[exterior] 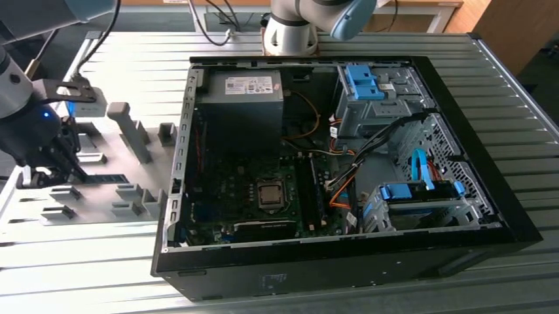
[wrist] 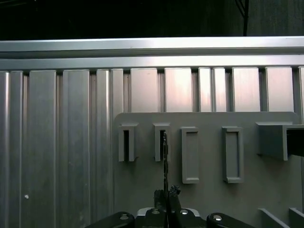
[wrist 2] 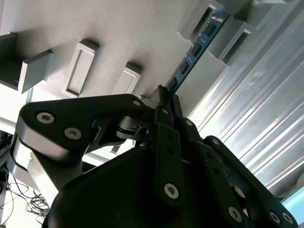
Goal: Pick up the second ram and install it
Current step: 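Pick up the second ram and move it above second insertion slot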
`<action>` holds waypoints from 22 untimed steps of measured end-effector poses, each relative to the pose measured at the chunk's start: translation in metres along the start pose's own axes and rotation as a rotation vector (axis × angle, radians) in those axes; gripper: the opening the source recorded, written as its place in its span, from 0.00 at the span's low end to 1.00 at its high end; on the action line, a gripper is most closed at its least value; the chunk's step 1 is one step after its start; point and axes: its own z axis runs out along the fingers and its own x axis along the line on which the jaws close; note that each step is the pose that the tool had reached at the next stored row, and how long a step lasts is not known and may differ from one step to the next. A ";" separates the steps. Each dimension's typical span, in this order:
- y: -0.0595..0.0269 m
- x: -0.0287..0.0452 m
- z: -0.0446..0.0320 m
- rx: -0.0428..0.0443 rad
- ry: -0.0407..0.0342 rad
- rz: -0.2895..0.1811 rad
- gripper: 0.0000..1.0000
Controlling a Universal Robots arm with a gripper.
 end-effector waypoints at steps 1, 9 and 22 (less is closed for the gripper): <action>0.0000 0.0000 -0.0016 0.0000 -0.0001 0.000 0.14; 0.0002 -0.0002 -0.0141 0.0000 0.0000 0.000 0.14; 0.0006 -0.0006 -0.0335 0.0000 -0.0001 0.000 0.14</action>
